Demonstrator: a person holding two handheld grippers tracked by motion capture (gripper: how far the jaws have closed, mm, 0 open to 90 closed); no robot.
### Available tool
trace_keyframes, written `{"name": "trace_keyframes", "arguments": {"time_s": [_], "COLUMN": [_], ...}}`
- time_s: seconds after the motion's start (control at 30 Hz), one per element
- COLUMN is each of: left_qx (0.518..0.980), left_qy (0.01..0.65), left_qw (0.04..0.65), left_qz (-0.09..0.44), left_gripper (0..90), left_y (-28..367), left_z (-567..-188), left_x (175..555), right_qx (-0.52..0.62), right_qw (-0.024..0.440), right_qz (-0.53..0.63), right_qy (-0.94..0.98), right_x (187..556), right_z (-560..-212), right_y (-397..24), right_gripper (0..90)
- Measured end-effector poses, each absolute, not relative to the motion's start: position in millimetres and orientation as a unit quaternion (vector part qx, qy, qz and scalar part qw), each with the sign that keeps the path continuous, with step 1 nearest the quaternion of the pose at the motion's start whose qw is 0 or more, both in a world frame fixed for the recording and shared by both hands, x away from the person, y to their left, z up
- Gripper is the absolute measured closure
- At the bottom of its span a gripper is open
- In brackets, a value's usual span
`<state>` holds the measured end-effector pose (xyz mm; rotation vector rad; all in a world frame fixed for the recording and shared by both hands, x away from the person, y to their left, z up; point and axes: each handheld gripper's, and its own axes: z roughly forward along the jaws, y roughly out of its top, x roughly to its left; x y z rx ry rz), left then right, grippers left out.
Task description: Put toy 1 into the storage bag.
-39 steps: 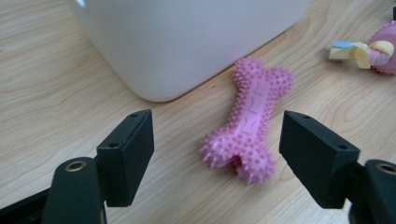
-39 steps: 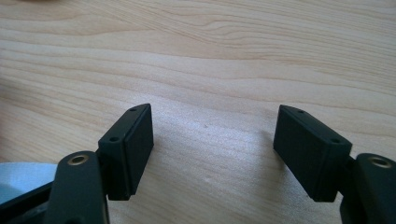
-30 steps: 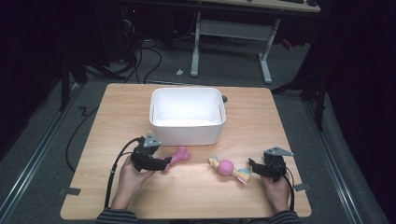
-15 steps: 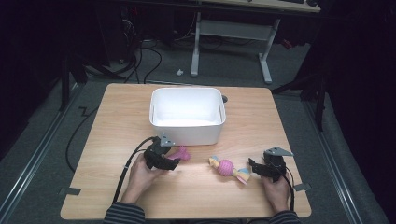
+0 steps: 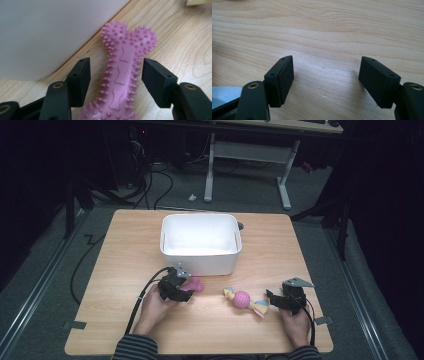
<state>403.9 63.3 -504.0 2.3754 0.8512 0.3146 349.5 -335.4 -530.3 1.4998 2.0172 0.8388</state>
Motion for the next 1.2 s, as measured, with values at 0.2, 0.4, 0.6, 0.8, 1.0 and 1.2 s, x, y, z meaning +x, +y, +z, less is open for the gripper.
{"name": "trace_keyframes", "arguments": {"time_s": [0.2,0.4,0.6,0.8,1.0,1.2], "left_qx": [0.897,0.899,0.901,0.902,0.899,0.896], "left_qy": [0.316,0.312,0.308,0.295,0.298,0.297], "left_qw": [0.289,0.289,0.287,0.292,0.302,0.311], "left_qz": [0.112,0.104,0.100,0.115,0.110,0.107], "left_gripper": [44.1,49.8,53.7,58.4,58.9,59.0], "left_y": [62,61,61,60,62,66], "left_z": [-506,-507,-506,-504,-500,-493], "left_x": [405,406,406,401,399,394], "right_qx": [0.549,0.548,0.546,0.546,0.546,0.546], "right_qw": [0.243,0.242,0.242,0.241,0.241,0.241], "right_qz": [0.307,0.308,0.308,0.309,0.309,0.309], "right_qy": [0.738,0.739,0.741,0.741,0.740,0.741], "right_x": [349,350,350,350,350,350], "right_z": [-530,-530,-530,-530,-530,-530], "right_y": [-335,-335,-335,-335,-335,-335], "right_gripper": [28.4,28.4,28.4,28.4,28.4,28.4]}}
